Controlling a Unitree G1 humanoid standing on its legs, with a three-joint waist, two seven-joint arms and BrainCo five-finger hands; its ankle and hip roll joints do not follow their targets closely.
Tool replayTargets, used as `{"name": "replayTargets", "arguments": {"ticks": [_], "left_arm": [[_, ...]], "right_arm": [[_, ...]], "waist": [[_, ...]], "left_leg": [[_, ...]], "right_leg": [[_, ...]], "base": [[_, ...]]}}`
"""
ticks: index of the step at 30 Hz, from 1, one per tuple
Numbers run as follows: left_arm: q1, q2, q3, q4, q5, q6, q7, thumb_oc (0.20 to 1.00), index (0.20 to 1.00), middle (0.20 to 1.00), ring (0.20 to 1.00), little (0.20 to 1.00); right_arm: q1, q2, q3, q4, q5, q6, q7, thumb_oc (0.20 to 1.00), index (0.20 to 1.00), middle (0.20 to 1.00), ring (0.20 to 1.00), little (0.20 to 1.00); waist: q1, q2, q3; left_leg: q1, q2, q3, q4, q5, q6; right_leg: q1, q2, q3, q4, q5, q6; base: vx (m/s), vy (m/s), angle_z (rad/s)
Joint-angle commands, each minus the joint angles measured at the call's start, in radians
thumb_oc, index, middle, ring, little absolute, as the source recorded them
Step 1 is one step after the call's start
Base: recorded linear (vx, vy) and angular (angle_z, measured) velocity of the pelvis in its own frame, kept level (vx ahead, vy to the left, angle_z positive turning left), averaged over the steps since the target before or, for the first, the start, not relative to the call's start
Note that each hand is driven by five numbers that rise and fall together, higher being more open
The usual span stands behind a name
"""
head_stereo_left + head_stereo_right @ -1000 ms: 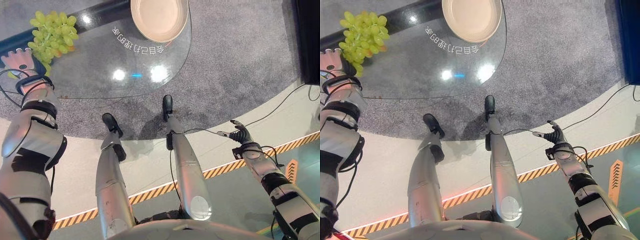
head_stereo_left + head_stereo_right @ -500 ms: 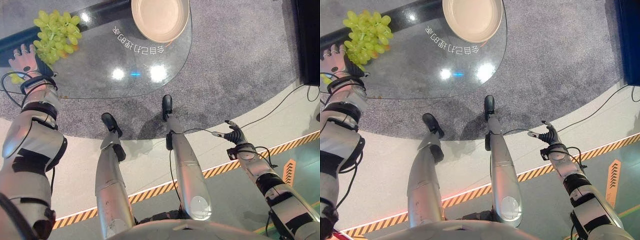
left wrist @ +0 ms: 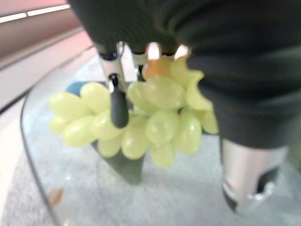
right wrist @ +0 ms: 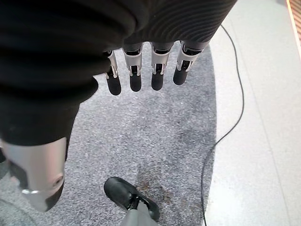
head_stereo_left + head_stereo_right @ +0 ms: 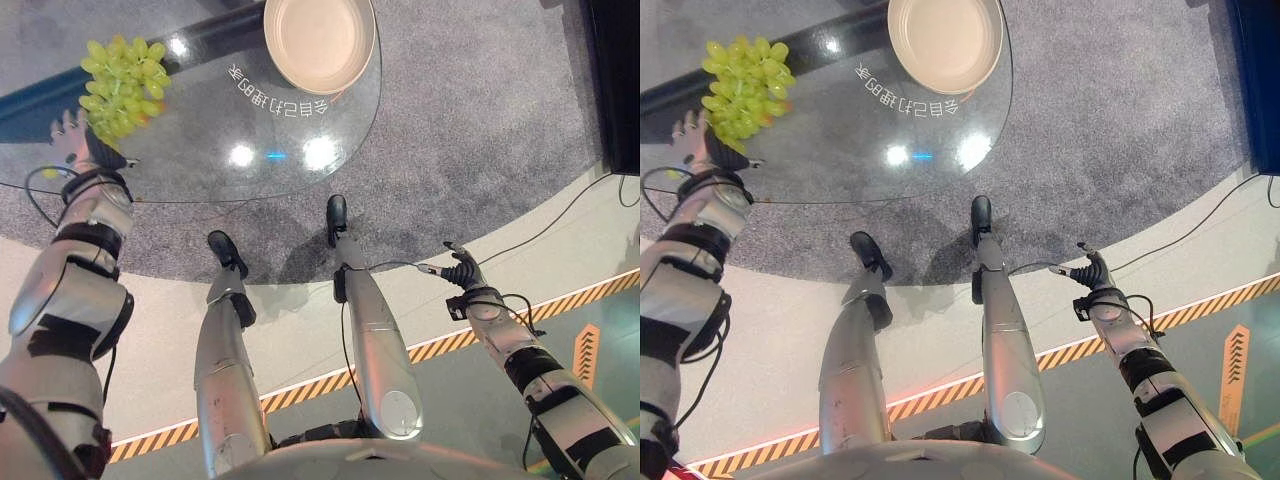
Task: Pick up fruits into the plate
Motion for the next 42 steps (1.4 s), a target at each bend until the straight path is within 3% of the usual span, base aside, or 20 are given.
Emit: {"name": "replayTargets", "arguments": {"ticks": [1, 6, 19, 29, 34, 42], "left_arm": [[0.078, 0.009, 0.089, -0.019, -0.029, 0.015, 0.039, 1.0, 1.0, 1.0, 1.0, 1.0], [0.117, 0.027, 0.127, -0.093, 0.007, 0.052, 0.188, 1.0, 1.0, 1.0, 1.0, 1.0], [0.307, 0.012, 0.267, -0.373, 0.04, 0.043, 0.387, 1.0, 1.0, 1.0, 1.0, 1.0], [0.249, 0.025, 0.262, -0.356, 0.076, 0.068, 0.376, 1.0, 1.0, 1.0, 1.0, 1.0], [0.14, 0.032, 0.195, -0.286, 0.129, 0.096, 0.356, 1.0, 1.0, 1.0, 1.0, 1.0], [-0.064, 0.034, 0.078, -0.135, 0.188, 0.089, 0.292, 1.0, 1.0, 1.0, 1.0, 1.0]], "right_arm": [[0.085, -0.056, -0.025, -0.074, -0.024, 0.02, -0.036, 1.0, 1.0, 1.0, 1.0, 1.0], [0.099, -0.061, -0.042, -0.086, -0.028, 0.029, -0.032, 1.0, 1.0, 1.0, 1.0, 1.0], [0.188, -0.027, -0.1, -0.102, -0.041, 0.026, -0.05, 1.0, 1.0, 1.0, 1.0, 1.0], [0.18, -0.033, -0.101, -0.088, -0.048, 0.028, -0.041, 1.0, 1.0, 1.0, 1.0, 1.0], [0.156, -0.037, -0.076, -0.063, -0.043, 0.019, -0.036, 1.0, 1.0, 1.0, 1.0, 1.0], [0.1, -0.03, -0.027, 0.01, -0.032, -0.008, -0.031, 1.0, 1.0, 1.0, 1.0, 1.0]], "waist": [[0.011, 0.048, 0.038], [0.021, 0.053, 0.038], [0.063, 0.076, 0.038], [0.052, 0.067, 0.038], [0.034, 0.052, 0.038], [0.003, 0.026, 0.038]], "left_leg": [[-0.006, -0.11, -0.072, -0.003, -0.063, -0.024], [0.006, -0.112, -0.074, -0.014, -0.058, -0.024], [0.04, -0.126, -0.087, -0.031, -0.062, -0.019], [0.044, -0.121, -0.073, -0.028, -0.064, -0.017], [0.036, -0.112, -0.062, -0.015, -0.068, -0.016], [0.026, -0.097, -0.042, 0.007, -0.077, -0.016]], "right_leg": [[0.05, 0.072, -0.06, 0.042, -0.128, -0.012], [0.065, 0.069, -0.063, 0.036, -0.133, -0.015], [0.103, 0.046, -0.098, 0.023, -0.137, -0.01], [0.1, 0.052, -0.096, 0.031, -0.14, -0.015], [0.088, 0.06, -0.086, 0.042, -0.138, -0.018], [0.072, 0.069, -0.068, 0.047, -0.128, -0.018]], "base": [[0.0, 0.0, 0.0], [0.0, 0.0, 0.01], [0.0, -0.025, 0.03], [0.0, 0.0, 0.0], [0.0, 0.0, 0.0], [0.0, 0.0, 0.0]]}}
